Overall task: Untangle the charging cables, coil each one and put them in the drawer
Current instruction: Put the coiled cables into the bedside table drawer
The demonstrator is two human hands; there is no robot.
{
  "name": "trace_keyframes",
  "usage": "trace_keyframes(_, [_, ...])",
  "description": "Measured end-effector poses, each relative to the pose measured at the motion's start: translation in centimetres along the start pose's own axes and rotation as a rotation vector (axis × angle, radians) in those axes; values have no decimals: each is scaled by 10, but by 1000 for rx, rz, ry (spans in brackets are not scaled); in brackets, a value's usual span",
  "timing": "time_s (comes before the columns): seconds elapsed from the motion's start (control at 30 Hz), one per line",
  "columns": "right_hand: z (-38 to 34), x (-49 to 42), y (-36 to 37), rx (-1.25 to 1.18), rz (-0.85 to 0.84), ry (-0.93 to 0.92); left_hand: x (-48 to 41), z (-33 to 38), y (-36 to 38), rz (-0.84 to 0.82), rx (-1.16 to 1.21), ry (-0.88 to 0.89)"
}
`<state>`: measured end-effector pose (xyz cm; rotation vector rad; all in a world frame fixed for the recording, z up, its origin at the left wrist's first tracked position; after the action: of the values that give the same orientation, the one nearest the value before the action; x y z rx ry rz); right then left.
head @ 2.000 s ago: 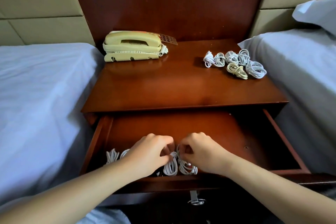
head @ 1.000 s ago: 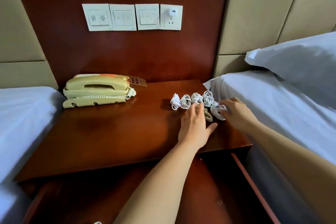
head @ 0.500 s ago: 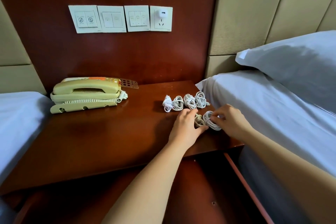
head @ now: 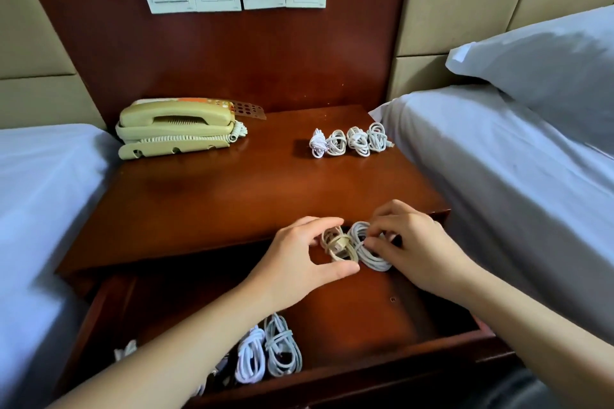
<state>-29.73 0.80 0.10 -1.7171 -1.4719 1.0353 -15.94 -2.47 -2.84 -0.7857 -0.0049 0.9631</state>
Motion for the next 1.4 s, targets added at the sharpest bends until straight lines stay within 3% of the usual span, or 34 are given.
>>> trace_keyframes(0.37, [-19,40,80,230,-271,43,71,-32,29,-391,-250,-222])
trace_keyframes(0.5, [-17,45,91,241,-346,39,75,-35,32,-437,-283,-235])
trace_keyframes(0.63, [-14,34,78,200,-318,34,67,-29,26,-439,-319,-185])
trace_keyframes(0.73, [-15,20,63,193,-287,31,48,-14,13,-373,-314,-143])
trace_keyframes(0.97, [-26,-52,12,151,-111,1,-32,15,-38,-36,-270,19])
trace_keyframes(1.17, [1,-119,19,54,16,61,-71,-45,-28,23,-408,-185])
trace_keyframes(1.4, [10,-147,29,-52,211,109,-114,-65,-34,155,-507,-151])
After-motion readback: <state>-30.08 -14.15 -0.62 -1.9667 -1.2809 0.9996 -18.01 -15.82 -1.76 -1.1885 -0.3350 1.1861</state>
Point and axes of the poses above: each hand's wrist, its own x-axis away from the middle knuckle, its own y-axis out of the palm, z = x × y, the point moved 9 cm from there along -x, towards the middle knuckle, and after that the axes turned 9 degrees about y, right-handed, at the moved point
